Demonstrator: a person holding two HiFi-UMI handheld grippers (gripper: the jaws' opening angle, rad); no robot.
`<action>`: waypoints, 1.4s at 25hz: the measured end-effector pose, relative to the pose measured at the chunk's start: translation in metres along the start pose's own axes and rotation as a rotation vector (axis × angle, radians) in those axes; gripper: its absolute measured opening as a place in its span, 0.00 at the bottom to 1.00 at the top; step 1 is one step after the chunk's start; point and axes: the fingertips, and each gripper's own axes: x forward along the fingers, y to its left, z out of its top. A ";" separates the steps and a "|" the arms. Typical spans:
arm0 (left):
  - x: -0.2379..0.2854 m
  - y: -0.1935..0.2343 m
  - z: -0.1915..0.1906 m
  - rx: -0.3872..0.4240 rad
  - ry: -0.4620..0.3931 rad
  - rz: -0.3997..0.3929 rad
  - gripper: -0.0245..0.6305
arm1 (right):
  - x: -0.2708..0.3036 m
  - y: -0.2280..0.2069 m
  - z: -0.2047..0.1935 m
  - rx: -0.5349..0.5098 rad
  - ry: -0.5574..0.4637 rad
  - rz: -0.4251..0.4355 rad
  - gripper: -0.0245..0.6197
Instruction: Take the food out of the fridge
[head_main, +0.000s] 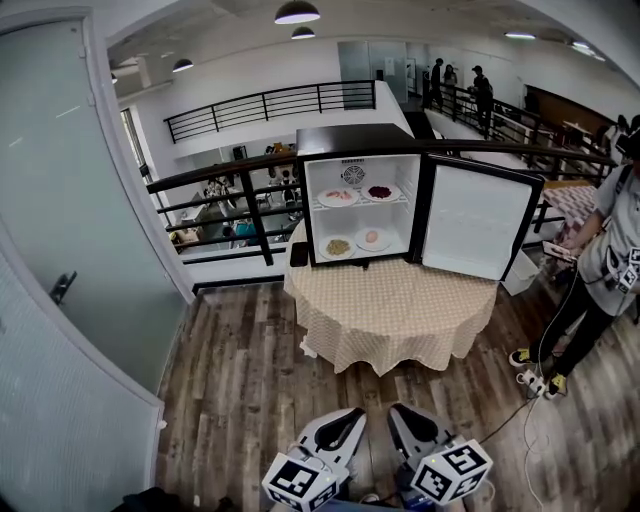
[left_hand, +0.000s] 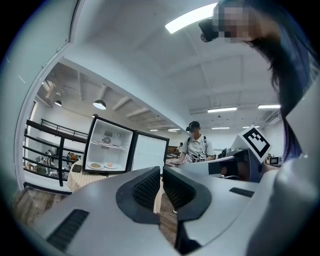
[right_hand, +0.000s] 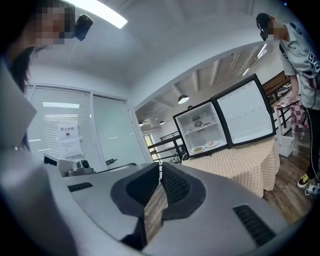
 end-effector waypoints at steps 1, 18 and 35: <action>0.003 0.002 0.000 -0.002 0.000 -0.003 0.06 | 0.003 -0.002 0.001 0.002 -0.001 -0.003 0.08; 0.073 0.108 0.031 0.004 0.011 -0.038 0.06 | 0.113 -0.041 0.043 0.046 0.003 -0.022 0.08; 0.116 0.266 0.053 -0.015 0.017 -0.084 0.06 | 0.277 -0.048 0.059 0.084 0.061 -0.045 0.08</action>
